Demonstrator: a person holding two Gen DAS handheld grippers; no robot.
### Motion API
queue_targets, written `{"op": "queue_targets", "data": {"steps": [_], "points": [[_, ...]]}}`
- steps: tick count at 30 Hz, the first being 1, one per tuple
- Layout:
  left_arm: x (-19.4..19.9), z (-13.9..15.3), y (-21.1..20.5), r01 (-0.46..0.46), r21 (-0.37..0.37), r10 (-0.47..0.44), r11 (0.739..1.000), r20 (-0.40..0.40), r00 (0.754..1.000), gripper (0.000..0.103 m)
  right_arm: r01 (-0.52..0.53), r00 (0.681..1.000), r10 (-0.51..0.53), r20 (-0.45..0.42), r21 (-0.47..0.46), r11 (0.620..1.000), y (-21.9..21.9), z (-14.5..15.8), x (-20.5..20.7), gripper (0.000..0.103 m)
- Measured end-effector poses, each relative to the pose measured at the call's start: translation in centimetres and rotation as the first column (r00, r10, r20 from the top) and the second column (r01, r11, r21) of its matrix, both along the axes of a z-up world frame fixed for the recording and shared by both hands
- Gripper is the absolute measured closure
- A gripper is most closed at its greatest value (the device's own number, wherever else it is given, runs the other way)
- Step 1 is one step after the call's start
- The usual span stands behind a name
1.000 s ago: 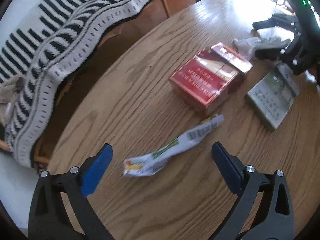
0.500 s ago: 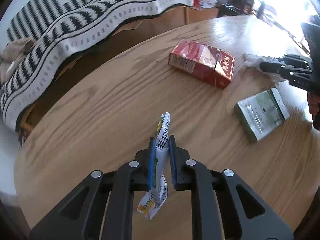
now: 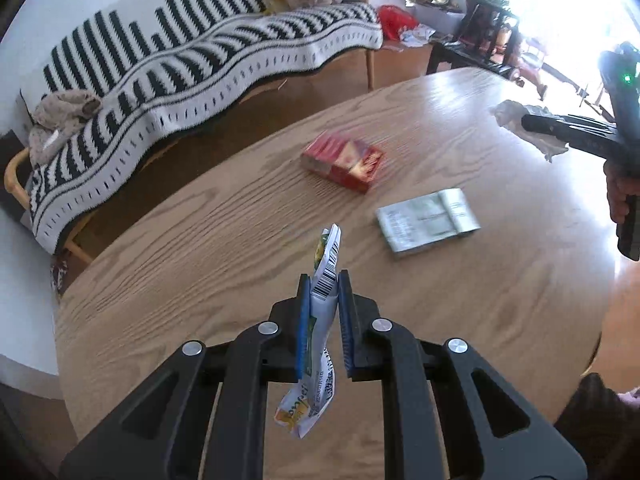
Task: Collect trash
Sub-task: 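Grasp the green-and-white wrapper with the left tool while the right tool grasps the white tissue, then carry the wrapper and white tissue to the black bin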
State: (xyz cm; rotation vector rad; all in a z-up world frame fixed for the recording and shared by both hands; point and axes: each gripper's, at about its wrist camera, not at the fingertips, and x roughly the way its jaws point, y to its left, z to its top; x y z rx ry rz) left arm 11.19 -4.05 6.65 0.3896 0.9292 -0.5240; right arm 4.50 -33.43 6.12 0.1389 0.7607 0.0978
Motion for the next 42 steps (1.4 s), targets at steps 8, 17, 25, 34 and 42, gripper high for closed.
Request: {"op": "queue_targets", "data": {"steps": [8, 17, 25, 34, 42], "points": [[-7.1, 4.3, -3.5, 0.052, -0.029, -0.050, 0.998, 0.067, 0.997, 0.090, 0.029, 0.998, -0.028, 0.056, -0.012, 1.000, -1.6, 4.2, -7.0, 0.083], [-13.8, 6.4, -9.0, 0.044, -0.088, -0.033, 0.995, 0.121, 0.992, 0.090, 0.062, 0.989, -0.059, 0.132, -0.015, 0.998, -4.7, 8.3, -16.0, 0.083], [-19.3, 8.6, -16.1, 0.129, -0.156, -0.103, 0.979, 0.164, 0.981, 0.090, 0.134, 0.972, -0.129, 0.197, -0.016, 0.991, -10.1, 12.1, -24.2, 0.083], [-25.7, 6.5, -24.9, 0.260, -0.248, -0.245, 0.933, 0.087, 0.965, 0.090, 0.203, 0.964, -0.199, 0.176, -0.004, 0.979, -15.5, 10.9, -32.2, 0.083], [-29.4, -1.1, -31.2, 0.305, -0.243, -0.335, 0.921, -0.093, 0.938, 0.090, 0.254, 0.965, -0.259, 0.024, 0.137, 0.957, -18.8, 2.6, -37.6, 0.083]]}}
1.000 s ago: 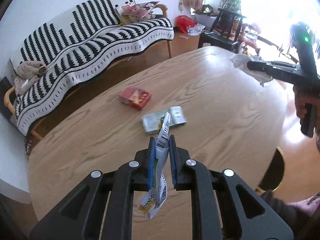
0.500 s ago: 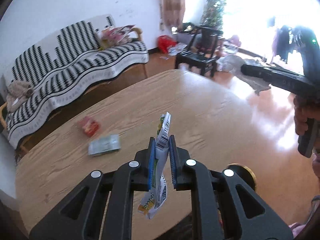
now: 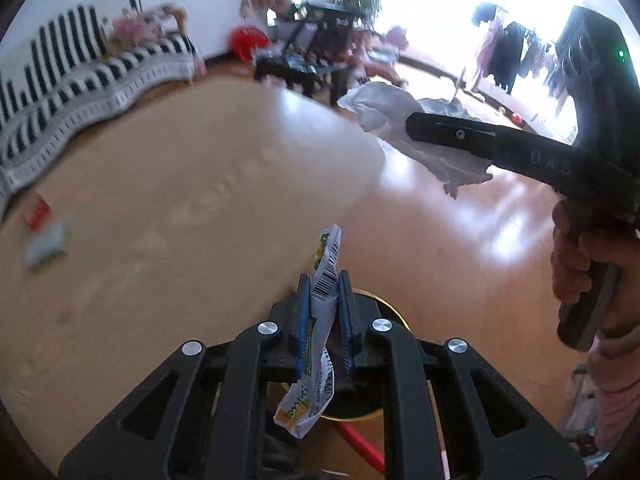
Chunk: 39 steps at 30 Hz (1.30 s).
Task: Collect trash
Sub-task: 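Carry the wrapper and white tissue to the black bin, then open both tools over the bin to drop the wrapper and tissue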
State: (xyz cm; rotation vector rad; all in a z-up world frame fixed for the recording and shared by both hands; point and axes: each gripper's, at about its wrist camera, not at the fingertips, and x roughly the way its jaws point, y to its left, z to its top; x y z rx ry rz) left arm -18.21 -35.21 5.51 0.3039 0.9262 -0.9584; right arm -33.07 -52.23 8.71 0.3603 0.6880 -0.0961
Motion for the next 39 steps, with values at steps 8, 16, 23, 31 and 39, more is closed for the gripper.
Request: {"op": "queue_targets", "data": {"steps": [8, 16, 23, 31, 39], "points": [[-2.0, -9.2, -3.1, 0.027, 0.077, -0.016, 0.997, -0.141, 0.990, 0.090, 0.095, 0.980, -0.065, -0.188, 0.160, 0.983, -0.7, -11.1, -2.4, 0.083], [-1.9, -15.7, -5.6, 0.068, 0.201, -0.018, 0.977, -0.243, 0.970, 0.090, 0.188, 0.929, -0.095, -0.357, 0.235, 0.954, -0.1, -19.3, -3.3, 0.083], [-2.0, -16.2, -5.6, 0.048, 0.187, 0.004, 0.981, -0.270, 0.963, 0.090, 0.189, 0.921, -0.089, -0.379, 0.235, 0.954, 0.5, -20.4, -3.1, 0.083], [-2.8, -16.0, -5.1, 0.048, 0.181, 0.002, 0.982, -0.269, 0.963, 0.090, 0.173, 0.920, -0.076, -0.384, 0.223, 0.959, 0.0, -19.9, -2.1, 0.083], [-2.8, -15.7, -4.7, 0.051, 0.168, -0.003, 0.984, -0.269, 0.963, 0.090, 0.178, 0.918, -0.081, -0.389, 0.222, 0.959, -0.3, -19.8, -2.2, 0.083]]}}
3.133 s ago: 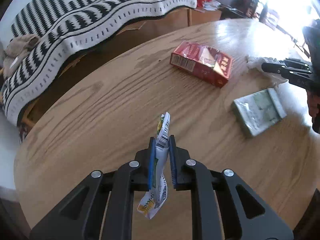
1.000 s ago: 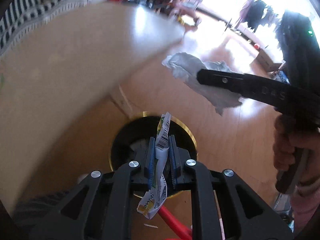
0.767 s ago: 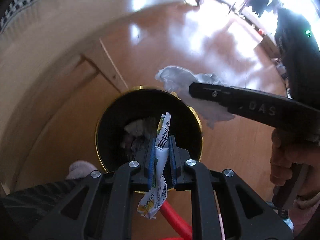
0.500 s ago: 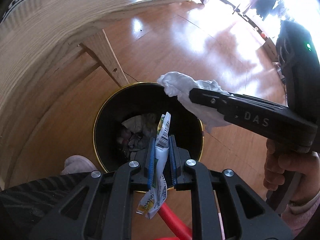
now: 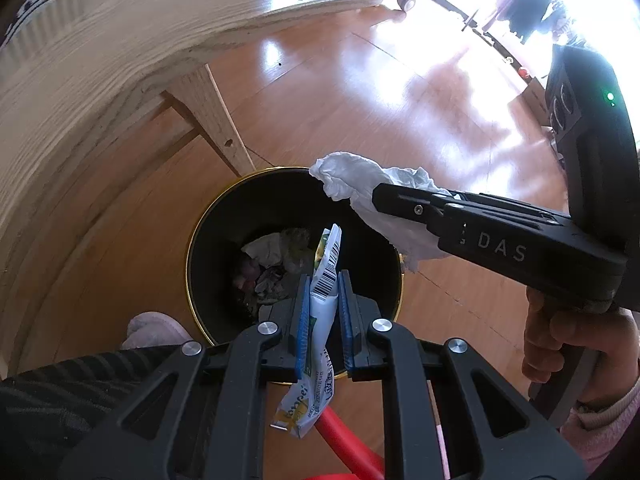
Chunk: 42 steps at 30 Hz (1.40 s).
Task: Collect trash
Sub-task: 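Open both tools over the bin to drop the wrapper and tissue, then raise both open tools from the bin back over the table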
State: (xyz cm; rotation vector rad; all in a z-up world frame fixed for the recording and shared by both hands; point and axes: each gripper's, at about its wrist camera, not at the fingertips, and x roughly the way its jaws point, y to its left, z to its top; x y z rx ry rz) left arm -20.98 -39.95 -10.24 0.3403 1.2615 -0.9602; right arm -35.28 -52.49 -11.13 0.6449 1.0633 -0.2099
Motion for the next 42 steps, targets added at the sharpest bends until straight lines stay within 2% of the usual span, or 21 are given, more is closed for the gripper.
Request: {"op": "queue_targets", "data": {"steps": [14, 15, 16, 17, 18, 19, 22, 25, 28, 31, 34, 35, 38, 40, 42], "points": [[-0.1, -0.1, -0.2, 0.014, 0.015, -0.014, 1.000, -0.022, 1.000, 0.090, 0.028, 1.000, -0.028, -0.001, 0.019, 0.999, -0.2, -0.3, 0.2, 0.083], [-0.1, -0.4, -0.4, 0.015, 0.031, -0.015, 0.999, -0.021, 1.000, 0.084, 0.038, 0.999, -0.038, 0.004, 0.031, 0.999, -0.4, -0.4, 0.1, 0.079], [-0.2, -0.6, -0.5, 0.015, 0.047, -0.014, 0.999, -0.028, 1.000, 0.062, 0.053, 0.999, -0.053, -0.013, 0.047, 0.997, -0.6, -0.5, 0.1, 0.074], [-0.2, -0.7, -0.5, 0.011, 0.048, -0.010, 0.999, -0.032, 0.999, 0.042, 0.067, 0.997, -0.065, -0.028, 0.064, 0.996, -0.8, -0.7, 0.2, 0.047], [-0.2, -0.6, -0.4, 0.000, 0.034, 0.001, 0.999, -0.033, 0.999, 0.012, 0.074, 0.997, -0.073, -0.022, 0.074, 0.994, -0.9, -0.6, 0.1, 0.022], [-0.1, -0.1, 0.0, -0.018, -0.008, 0.018, 1.000, -0.041, 0.999, 0.008, 0.081, 0.997, -0.081, -0.009, 0.075, 0.994, -1.0, -0.3, 0.0, 0.017], [0.7, 1.3, 1.2, -0.084, -0.095, 0.078, 0.992, -0.067, 0.995, 0.006, 0.101, 0.995, -0.102, 0.010, 0.055, 0.993, -1.4, 0.5, -0.1, 0.008], [1.9, 3.3, 3.5, -0.192, -0.172, 0.182, 0.966, -0.075, 0.980, 0.006, 0.133, 0.991, -0.132, 0.037, -0.026, 0.991, -1.8, 1.8, -0.2, 0.006], [3.8, 6.8, 7.5, -0.370, -0.260, 0.372, 0.892, -0.042, 0.927, 0.006, 0.147, 0.988, -0.141, 0.061, -0.095, 0.985, -1.7, 3.1, 0.1, 0.006], [6.0, 9.1, 10.8, -0.445, -0.282, 0.458, 0.850, -0.022, 0.889, 0.006, 0.128, 0.988, -0.113, 0.109, -0.138, 0.982, -1.0, 4.9, 1.7, 0.006], [9.0, 11.4, 15.0, -0.541, -0.325, 0.569, 0.776, -0.012, 0.822, 0.006, 0.076, 0.987, -0.049, 0.152, -0.173, 0.982, 0.6, 6.9, 4.3, 0.006], [10.0, 12.1, 16.7, -0.571, -0.328, 0.608, 0.753, 0.013, 0.794, 0.006, 0.049, 0.986, -0.018, 0.164, -0.186, 0.981, 1.4, 7.5, 5.7, 0.006], [12.9, 13.1, 21.0, -0.626, -0.302, 0.680, 0.719, 0.116, 0.724, 0.006, -0.044, 0.979, 0.085, 0.185, -0.215, 0.976, 4.0, 8.7, 9.8, 0.006], [14.7, 13.0, 23.5, -0.656, -0.266, 0.703, 0.706, 0.153, 0.695, 0.006, -0.113, 0.970, 0.159, 0.186, -0.236, 0.965, 6.0, 9.2, 12.7, 0.006], [16.1, 12.8, 25.9, -0.677, -0.232, 0.714, 0.698, 0.165, 0.680, 0.006, -0.183, 0.956, 0.233, 0.176, -0.262, 0.948, 8.2, 9.5, 15.9, 0.006]]}}
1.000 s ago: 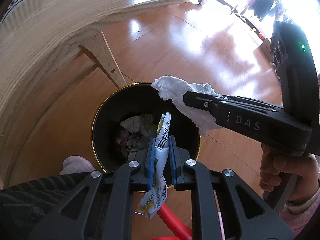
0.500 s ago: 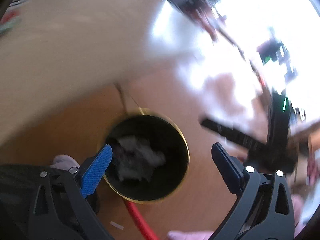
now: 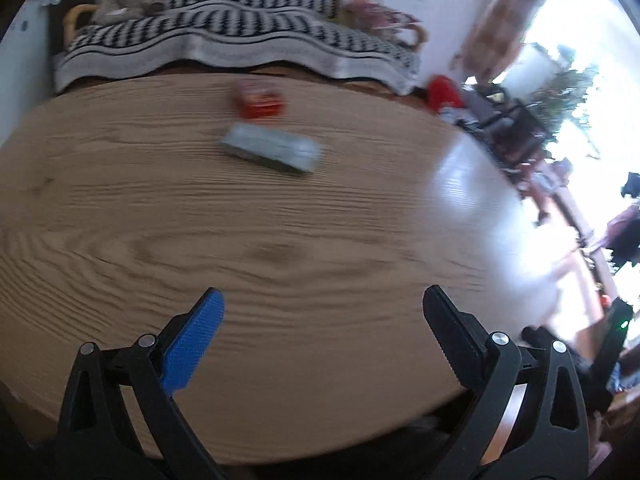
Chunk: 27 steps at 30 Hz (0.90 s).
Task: Collect trash
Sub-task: 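Raise both open tools from the bin back over the table, then move both open tools toward the green-white box on the table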
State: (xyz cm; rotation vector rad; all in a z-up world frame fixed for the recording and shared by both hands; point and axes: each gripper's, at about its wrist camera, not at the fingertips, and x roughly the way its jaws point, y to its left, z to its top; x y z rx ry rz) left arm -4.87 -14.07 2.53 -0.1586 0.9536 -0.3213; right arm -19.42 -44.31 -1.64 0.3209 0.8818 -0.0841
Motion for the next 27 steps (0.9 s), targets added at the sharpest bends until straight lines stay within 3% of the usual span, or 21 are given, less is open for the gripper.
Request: {"op": "queue_targets", "data": {"steps": [3, 6, 11, 15, 21, 26, 27], "points": [[1.7, -0.5, 3.4, -0.036, 0.054, 0.036, 0.998, -0.013, 0.999, 0.006, -0.165, 0.986, 0.165, -0.010, -0.059, 0.985, 4.5, 0.2, 5.5, 0.006], [2.9, -1.5, 6.5, -0.076, 0.084, 0.080, 0.994, -0.038, 0.996, 0.006, -0.352, 0.935, 0.352, -0.031, -0.153, 0.923, 9.8, 0.5, 11.6, 0.006], [5.4, -2.8, 9.6, -0.111, 0.124, 0.121, 0.986, -0.073, 0.990, 0.006, -0.535, 0.844, 0.532, -0.068, -0.177, 0.826, 16.7, 0.4, 19.6, 0.006], [7.2, -3.5, 11.1, -0.133, 0.134, 0.146, 0.982, -0.088, 0.985, 0.006, -0.624, 0.782, 0.612, -0.121, -0.169, 0.763, 20.9, -0.4, 25.2, 0.006], [9.5, -4.7, 12.9, -0.148, 0.170, 0.169, 0.974, -0.112, 0.979, 0.006, -0.707, 0.705, 0.695, -0.143, -0.213, 0.674, 24.0, -1.6, 30.3, 0.006], [10.9, -5.6, 14.4, -0.168, 0.181, 0.192, 0.969, -0.127, 0.973, 0.006, -0.731, 0.677, 0.727, -0.116, -0.217, 0.646, 24.0, -2.0, 31.2, 0.006], [11.1, -5.8, 14.6, -0.172, 0.182, 0.197, 0.968, -0.129, 0.972, 0.006, -0.737, 0.670, 0.735, -0.107, -0.216, 0.640, 23.9, -1.9, 31.2, 0.011]]}}
